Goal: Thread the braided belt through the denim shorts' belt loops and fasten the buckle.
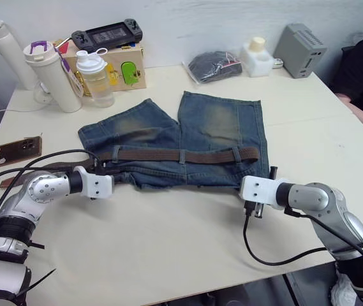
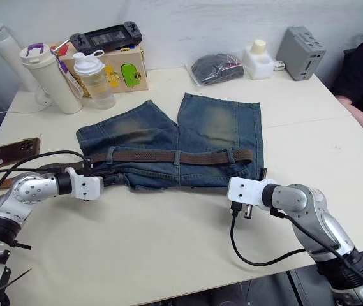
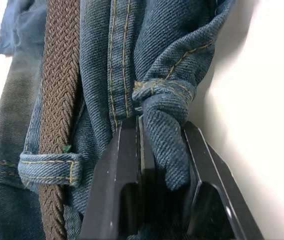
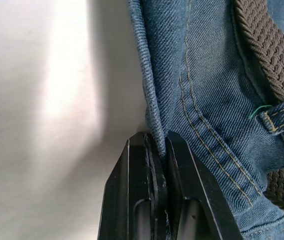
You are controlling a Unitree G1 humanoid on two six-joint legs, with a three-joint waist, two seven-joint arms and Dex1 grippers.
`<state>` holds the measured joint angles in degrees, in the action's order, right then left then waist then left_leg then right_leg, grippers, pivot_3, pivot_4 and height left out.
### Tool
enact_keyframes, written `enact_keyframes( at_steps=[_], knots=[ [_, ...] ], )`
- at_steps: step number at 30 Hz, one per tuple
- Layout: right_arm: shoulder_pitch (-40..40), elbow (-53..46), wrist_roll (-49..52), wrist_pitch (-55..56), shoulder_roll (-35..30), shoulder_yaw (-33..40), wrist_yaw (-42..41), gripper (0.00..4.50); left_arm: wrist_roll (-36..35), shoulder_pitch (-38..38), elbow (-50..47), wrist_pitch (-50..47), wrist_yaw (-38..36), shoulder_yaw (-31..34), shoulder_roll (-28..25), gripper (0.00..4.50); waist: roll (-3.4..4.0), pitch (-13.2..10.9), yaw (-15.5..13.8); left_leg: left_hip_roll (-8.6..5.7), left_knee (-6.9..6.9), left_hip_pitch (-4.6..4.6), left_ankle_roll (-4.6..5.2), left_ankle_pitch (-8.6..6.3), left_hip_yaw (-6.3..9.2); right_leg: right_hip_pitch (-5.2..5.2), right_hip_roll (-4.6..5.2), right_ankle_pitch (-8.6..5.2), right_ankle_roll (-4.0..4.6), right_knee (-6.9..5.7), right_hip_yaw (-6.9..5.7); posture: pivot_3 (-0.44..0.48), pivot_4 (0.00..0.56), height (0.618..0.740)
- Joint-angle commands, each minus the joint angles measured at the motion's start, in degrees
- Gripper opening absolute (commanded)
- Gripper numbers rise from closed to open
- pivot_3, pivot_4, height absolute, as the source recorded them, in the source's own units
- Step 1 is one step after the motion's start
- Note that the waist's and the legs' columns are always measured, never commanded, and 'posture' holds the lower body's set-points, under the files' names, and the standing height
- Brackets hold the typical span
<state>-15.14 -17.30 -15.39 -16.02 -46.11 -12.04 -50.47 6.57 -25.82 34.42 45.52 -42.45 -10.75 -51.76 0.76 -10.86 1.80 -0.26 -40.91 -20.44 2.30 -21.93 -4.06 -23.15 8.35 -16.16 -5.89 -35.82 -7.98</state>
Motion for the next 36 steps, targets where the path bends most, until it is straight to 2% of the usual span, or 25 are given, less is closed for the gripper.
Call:
enact_keyframes(
  at_steps=[1, 6, 12, 14, 21, 22, 24, 26, 28, 32, 36],
  knots=[
    [-0.27, 6.19, -4.02, 2.08, -3.03, 1.03, 2.97, 0.04, -5.04, 8.54, -7.59, -6.27, -8.22, -0.43, -2.84, 0.32, 0.0, 0.0, -0.11, 0.0, 0.02, 0.0, 0.01, -0.02, -0.09, -0.07, 0.06, 0.0, 0.0, -0.04, -0.01, 0.0, 0.15, 0.687],
    [-1.97, 9.61, -4.31, 4.49, -3.06, 0.24, 4.36, 0.04, -6.36, 12.56, -16.63, -11.9, -8.82, 0.76, -2.05, 0.32, -0.05, 0.03, -0.63, -0.06, -0.13, 0.01, 0.1, -0.05, -0.16, 0.0, 0.16, 0.01, -0.02, 0.0, 0.01, 0.0, 0.15, 0.687],
    [-3.4, 11.77, -4.6, 5.86, -2.26, -1.02, 4.98, 0.04, -3.31, 13.79, -18.56, -14.38, -7.12, 1.46, -1.44, 0.32, -0.05, 0.03, -1.07, -0.06, -0.13, 0.01, 0.11, -0.07, -0.16, 0.0, 0.15, 0.01, -0.02, 0.08, 0.01, 0.0, 0.15, 0.687],
    [-3.35, 11.78, -4.16, 5.68, -2.15, -0.92, 4.54, 0.0, -2.7, 13.92, -18.53, -14.46, -6.47, 1.97, -1.35, 1.35, -0.06, 0.03, -1.48, -0.06, -0.13, 0.02, 0.11, -0.07, -0.17, -0.01, 0.15, 0.01, -0.02, 0.08, 0.02, 0.0, 0.15, 0.687],
    [-2.97, 8.82, 1.05, 3.41, -2.43, 2.16, 1.43, 0.0, -5.7, 16.75, -23.28, -16.59, -7.82, 4.67, -2.05, 4.22, -0.06, 0.04, -1.66, -0.05, -0.1, 0.02, 0.1, -0.08, -0.18, -0.05, 0.15, 0.01, -0.02, 0.1, 0.03, 0.0, 0.15, 0.687],
    [-3.14, 7.78, 2.95, 1.75, -2.71, 3.23, 0.07, 0.39, -7.44, 17.77, -25.29, -17.93, -8.59, 5.66, -2.36, 4.49, -0.05, 0.04, -1.68, -0.05, -0.08, 0.0, 0.1, -0.08, -0.17, -0.07, 0.15, 0.01, -0.02, 0.08, 0.02, 0.0, 0.15, 0.687],
    [-4.08, 5.51, 7.78, -2.44, -3.48, 6.12, -3.3, 1.08, -12.02, 20.05, -30.39, -21.91, -10.18, 8.35, -3.34, 4.5, 0.0, 0.01, -1.68, -0.05, -0.05, -0.11, 0.11, -0.09, -0.18, -0.16, 0.14, 0.01, -0.02, 0.07, 0.01, 0.0, 0.15, 0.687],
    [-5.99, 4.0, 13.19, -7.89, -4.83, 9.14, -7.44, 1.98, -15.85, 21.72, -34.92, -26.6, -11.09, 11.14, -4.57, 4.5, 0.04, -0.03, -1.68, -0.05, -0.07, -0.34, 0.14, -0.1, -0.17, -0.36, 0.14, 0.01, -0.02, 0.02, 0.0, 0.0, 0.15, 0.687],
    [-8.68, 3.98, 17.04, -12.88, -5.94, 11.1, -9.96, 1.98, -17.71, 22.93, -37.66, -29.51, -12.08, 13.14, -5.64, 4.5, 0.06, -0.13, -1.63, -0.05, -0.18, -0.71, 0.17, -0.09, -0.05, -0.55, 0.14, 0.01, -0.02, 0.06, -0.16, 0.0, 0.15, 0.687],
    [-20.8, 10.02, 23.37, -26.56, -7.04, 12.26, -13.06, 1.98, -17.28, 25.15, -39.45, -31.7, -14.08, 16.17, -8.34, 4.5, 0.23, -0.38, -1.39, -0.03, -0.27, -0.8, 0.21, -0.05, 0.02, -0.57, 0.14, 0.01, -0.01, 0.22, -0.29, 0.0, 0.15, 0.687],
    [-33.08, 21.02, 23.53, -35.26, -1.82, 8.6, -9.26, 1.98, -17.72, 25.06, -40.55, -34.11, -13.52, 17.45, -7.23, 4.5, 0.25, -0.38, -1.48, -0.02, -0.23, -0.78, 0.14, -0.02, 0.11, -0.6, 0.18, -0.02, 0.05, 0.19, -0.32, 0.0, 0.15, 0.687]
  ],
)
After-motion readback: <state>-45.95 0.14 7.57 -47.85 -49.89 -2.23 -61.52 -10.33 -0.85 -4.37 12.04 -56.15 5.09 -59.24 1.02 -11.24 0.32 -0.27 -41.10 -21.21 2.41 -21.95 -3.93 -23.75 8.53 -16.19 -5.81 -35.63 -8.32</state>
